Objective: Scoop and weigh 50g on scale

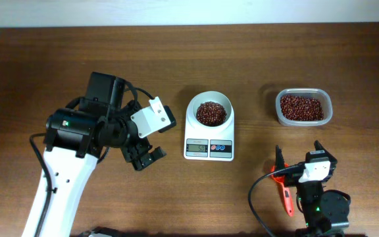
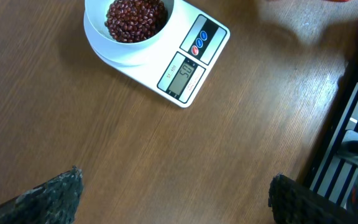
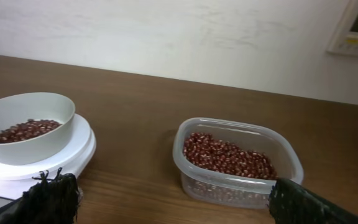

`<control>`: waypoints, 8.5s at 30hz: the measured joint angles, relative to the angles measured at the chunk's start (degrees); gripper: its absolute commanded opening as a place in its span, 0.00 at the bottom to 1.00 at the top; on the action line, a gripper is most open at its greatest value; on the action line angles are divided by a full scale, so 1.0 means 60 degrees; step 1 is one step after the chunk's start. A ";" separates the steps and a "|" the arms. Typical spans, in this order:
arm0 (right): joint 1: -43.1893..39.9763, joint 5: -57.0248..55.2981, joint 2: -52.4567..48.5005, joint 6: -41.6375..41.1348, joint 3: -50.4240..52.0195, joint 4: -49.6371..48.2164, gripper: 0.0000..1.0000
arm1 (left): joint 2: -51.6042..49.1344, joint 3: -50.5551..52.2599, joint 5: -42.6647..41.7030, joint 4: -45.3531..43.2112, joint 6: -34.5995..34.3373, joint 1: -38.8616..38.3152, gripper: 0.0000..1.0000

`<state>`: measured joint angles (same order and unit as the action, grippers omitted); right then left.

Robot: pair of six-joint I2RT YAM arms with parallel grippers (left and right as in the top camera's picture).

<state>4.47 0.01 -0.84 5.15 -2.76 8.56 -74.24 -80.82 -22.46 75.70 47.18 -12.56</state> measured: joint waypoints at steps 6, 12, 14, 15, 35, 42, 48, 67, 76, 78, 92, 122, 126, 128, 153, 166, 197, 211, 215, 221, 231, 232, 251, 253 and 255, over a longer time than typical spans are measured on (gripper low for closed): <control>0.0000 -0.0197 0.0000 -0.0011 0.0000 -0.0004 0.99 | 0.0000 0.0000 0.0000 0.0000 0.0000 0.0000 0.99; 0.0000 -0.0346 0.0000 -0.0270 0.0000 -0.0011 0.99 | 0.0000 0.0000 0.0000 0.0000 0.0000 0.0000 0.99; 0.0000 -0.0368 0.0000 -0.0357 0.0000 -0.0011 0.99 | 0.0000 0.0000 0.0000 0.0000 0.0000 0.0000 0.99; 0.0000 -0.0379 0.0000 -0.0372 0.0000 -0.0011 0.99 | 0.0000 0.0000 0.0000 0.0000 0.0000 0.0000 0.99; 0.0000 -0.0386 0.0000 -0.0361 0.0000 -0.0018 0.99 | 0.0000 0.0000 0.0000 0.0000 0.0000 0.0000 0.99; 0.0000 -0.0386 0.0000 -0.0364 0.0000 -0.0033 0.99 | 0.0000 0.0000 0.0000 0.0000 0.0000 0.0000 0.99; 0.0000 -0.0386 0.0000 -0.0357 0.0000 -0.0036 0.99 | 0.0000 0.0000 0.0000 0.0000 0.0000 0.0000 0.99; 0.0000 -0.0386 0.0000 -0.0361 0.0000 -0.0036 0.99 | 0.0000 0.0000 0.0000 0.0000 0.0000 0.0000 0.99; 0.0000 -0.0386 0.0000 -0.0361 0.0000 -0.0036 0.99 | 0.0000 0.0004 -0.0004 0.1599 -0.0004 0.0000 0.99; 0.0000 -0.0386 0.0000 -0.0364 0.0000 -0.0040 0.99 | 0.0011 0.0004 0.0000 0.1993 -0.0004 0.0000 0.99; 0.0000 -0.0382 0.0007 -0.0361 0.0000 -0.0036 0.99 | 0.3279 0.1803 0.0000 0.1129 0.0000 0.0175 0.99; 0.0000 -0.0357 0.0007 -0.0361 0.0018 -0.0051 0.99 | 1.1304 0.9439 0.1545 -0.8153 -0.6153 0.2011 0.99; 0.0000 -0.0357 0.0007 -0.0361 0.0018 -0.0055 0.99 | 1.1839 0.9821 0.1829 -0.7985 -0.6433 0.2011 0.99; 0.0000 -0.0357 0.0007 -0.0357 0.0018 -0.0051 0.99 | 1.2101 1.0000 0.1902 -0.8000 -0.6546 0.2011 0.99; 0.0000 -0.0357 0.0007 -0.0353 0.0018 -0.0055 0.99 | 1.2244 1.2189 0.2616 -1.0936 -0.6623 0.1996 0.99; 0.0000 -0.0357 0.0007 -0.0361 0.0018 -0.0051 0.99 | 1.2244 1.3205 0.2616 -1.1795 -0.6626 0.1996 0.99; 0.0000 -0.0357 0.0007 -0.0357 0.0018 -0.0051 0.99 | 1.2240 1.3231 0.2681 -1.1774 -0.6626 0.1297 0.99; 0.0000 -0.0357 0.0007 -0.0357 0.0018 -0.0051 0.99 | 1.2240 1.3231 0.2681 -1.1770 -0.6626 0.1297 0.99; 0.0000 -0.0353 0.0007 -0.0361 0.0018 -0.0051 0.99 | 1.2240 1.3231 0.2681 -1.1774 -0.6626 0.1297 0.99; 0.0000 -0.0357 0.0007 -0.0357 0.0018 -0.0051 0.99 | 1.2240 1.3231 0.2685 -1.1774 -0.6623 0.1297 0.99; 0.0000 -0.0357 0.0007 -0.0364 0.0018 -0.0051 0.99 | 1.2240 1.3231 0.2681 -1.1774 -0.6623 0.1297 0.99; 0.0000 -0.0357 0.0007 -0.0357 0.0018 -0.0051 0.99 | 1.2240 1.3231 0.2681 -1.1774 -0.6623 0.1297 0.99; 0.0000 -0.0357 0.0007 -0.0361 0.0018 -0.0051 0.99 | 1.2240 1.3231 0.2681 -1.1770 -0.6623 0.1297 0.99; 0.0000 -0.0357 0.0007 -0.0357 0.0018 -0.0051 0.99 | 1.2240 1.3231 0.2681 -1.1770 -0.6623 0.1297 0.99; 0.0000 -0.0357 0.0007 -0.0357 0.0018 -0.0051 0.99 | 1.2240 1.3231 0.2681 -1.1774 -0.6623 0.1297 0.99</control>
<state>4.47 -2.13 -0.80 3.01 -2.66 8.25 -0.80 -1.43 -6.37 5.06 7.44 -4.78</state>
